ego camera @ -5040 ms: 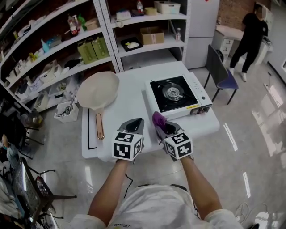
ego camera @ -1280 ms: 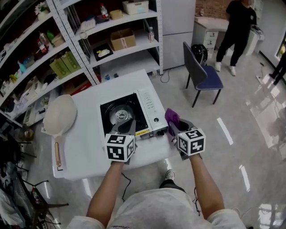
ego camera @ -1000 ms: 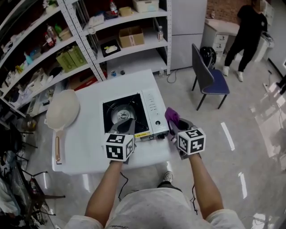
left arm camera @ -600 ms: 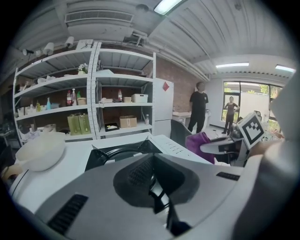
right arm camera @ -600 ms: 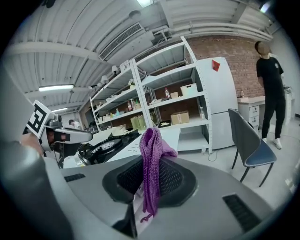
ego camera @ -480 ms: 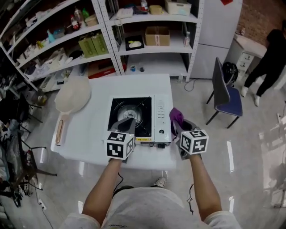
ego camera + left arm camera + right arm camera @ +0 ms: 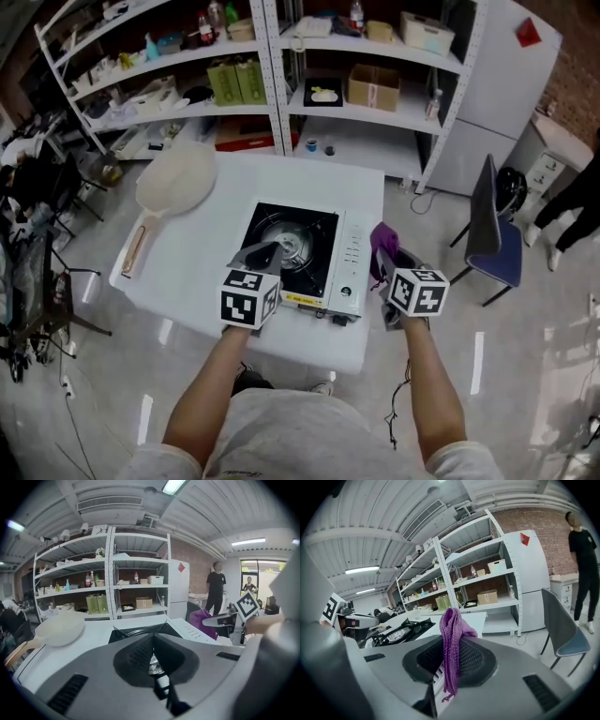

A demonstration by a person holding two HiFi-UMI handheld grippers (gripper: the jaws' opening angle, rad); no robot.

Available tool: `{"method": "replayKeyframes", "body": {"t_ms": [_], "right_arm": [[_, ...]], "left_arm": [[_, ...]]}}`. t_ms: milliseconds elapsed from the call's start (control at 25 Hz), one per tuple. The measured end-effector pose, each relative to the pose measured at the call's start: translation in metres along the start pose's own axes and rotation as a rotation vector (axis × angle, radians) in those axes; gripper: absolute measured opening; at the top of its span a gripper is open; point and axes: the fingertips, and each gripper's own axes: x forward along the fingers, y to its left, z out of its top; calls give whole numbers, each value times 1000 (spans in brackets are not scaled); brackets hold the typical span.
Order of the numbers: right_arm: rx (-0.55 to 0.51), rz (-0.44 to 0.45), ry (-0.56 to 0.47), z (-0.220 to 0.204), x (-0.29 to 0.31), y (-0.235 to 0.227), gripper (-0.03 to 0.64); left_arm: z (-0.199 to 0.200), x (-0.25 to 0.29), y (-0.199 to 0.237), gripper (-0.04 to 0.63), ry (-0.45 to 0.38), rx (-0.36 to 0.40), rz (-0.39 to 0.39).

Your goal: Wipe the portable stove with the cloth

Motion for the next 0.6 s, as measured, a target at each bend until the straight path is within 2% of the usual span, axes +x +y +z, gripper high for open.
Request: {"method": "replayKeyframes", "body": {"t_ms": [240, 600], "right_arm": [[63, 1, -2, 13, 20, -13, 61], [29, -33, 36, 30, 51, -29, 61]], "left_arm": [[-2, 1, 23, 5, 5, -18, 36], [6, 17, 57, 5, -6, -31, 39]]}}
